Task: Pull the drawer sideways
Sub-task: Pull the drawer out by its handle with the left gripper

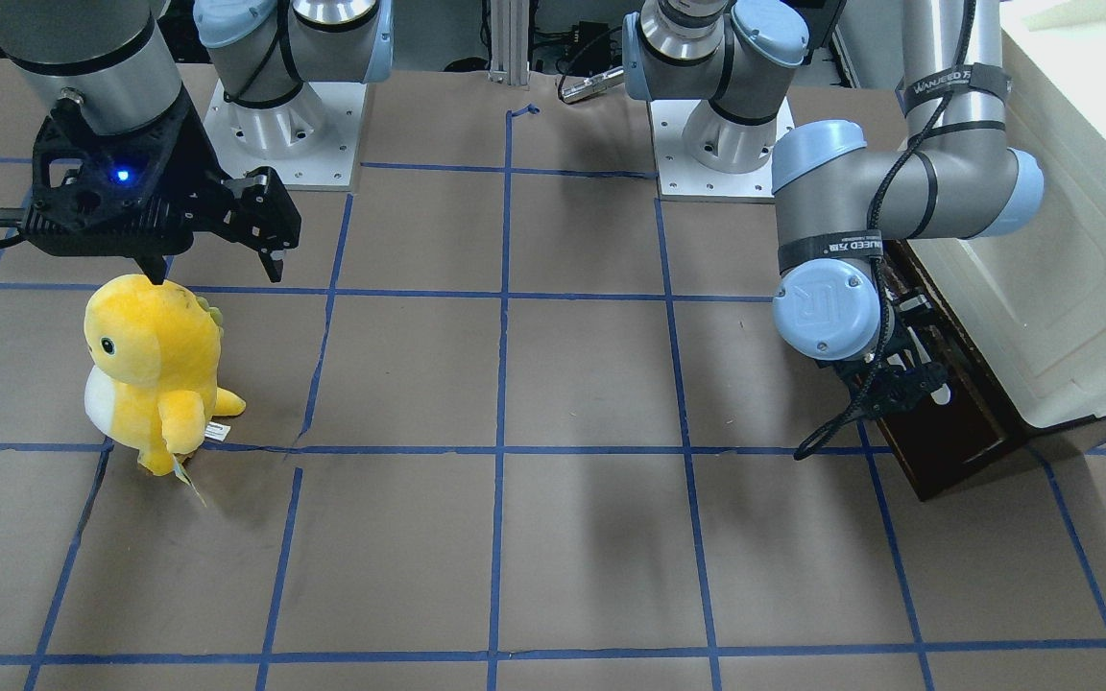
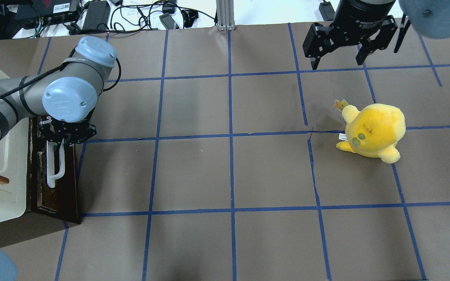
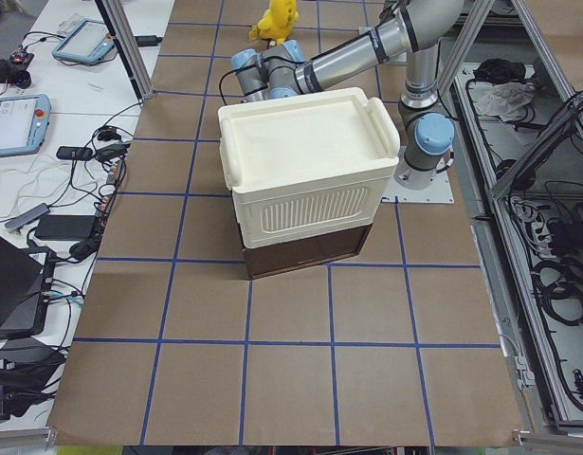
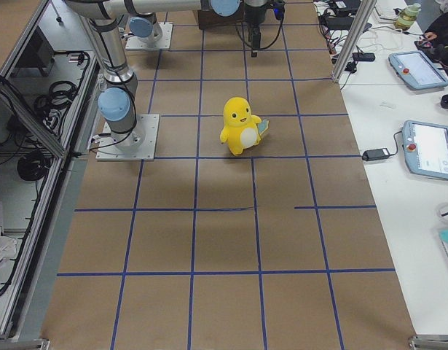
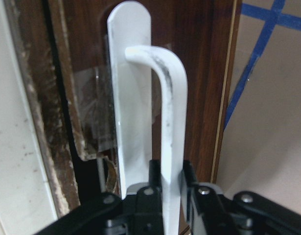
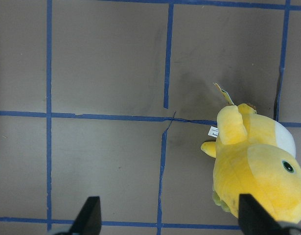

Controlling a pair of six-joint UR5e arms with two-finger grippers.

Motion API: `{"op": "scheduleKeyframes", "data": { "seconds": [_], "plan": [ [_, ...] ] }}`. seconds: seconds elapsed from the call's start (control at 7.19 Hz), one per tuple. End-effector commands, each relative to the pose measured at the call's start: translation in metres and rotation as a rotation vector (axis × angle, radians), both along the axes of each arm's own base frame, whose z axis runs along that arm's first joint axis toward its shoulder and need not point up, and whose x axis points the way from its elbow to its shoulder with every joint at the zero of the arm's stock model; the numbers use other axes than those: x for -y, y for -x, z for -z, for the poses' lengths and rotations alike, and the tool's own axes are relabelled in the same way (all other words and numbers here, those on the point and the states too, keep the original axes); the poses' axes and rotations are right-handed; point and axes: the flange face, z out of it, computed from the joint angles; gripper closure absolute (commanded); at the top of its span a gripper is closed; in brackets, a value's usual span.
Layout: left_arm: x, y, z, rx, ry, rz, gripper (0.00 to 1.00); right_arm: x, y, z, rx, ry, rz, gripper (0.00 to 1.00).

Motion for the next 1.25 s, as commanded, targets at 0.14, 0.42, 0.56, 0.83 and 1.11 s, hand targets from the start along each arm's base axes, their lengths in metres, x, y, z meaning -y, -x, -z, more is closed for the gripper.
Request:
{"op": "scheduleKeyframes", "data": {
  "seconds": [0.14, 0.42, 0.56, 0.83, 1.11],
  "plan": [
    [0.003, 0.012, -0.004, 0.006, 0.012, 0.006, 0.80, 0.000, 0.000, 0.000, -0.001, 0.000, 0.000, 0.00],
    [0.005, 0.030, -0.007, 0.000, 0.032, 0.023, 0.80, 0.000, 0.000, 0.000, 0.000, 0.000, 0.000, 0.00],
    [0.006, 0.031, -0.007, -0.001, 0.033, 0.024, 0.80, 0.000, 0.000, 0.000, 0.000, 0.000, 0.000, 0.00],
    [0.006, 0.034, -0.007, -0.022, 0.036, 0.016, 0.79, 0.000, 0.000, 0.000, 0.000, 0.000, 0.000, 0.00],
    [0.006, 0.047, -0.008, -0.021, 0.045, 0.033, 0.78, 0.000, 0.000, 0.000, -0.001, 0.000, 0.000, 0.00]
  ]
}}
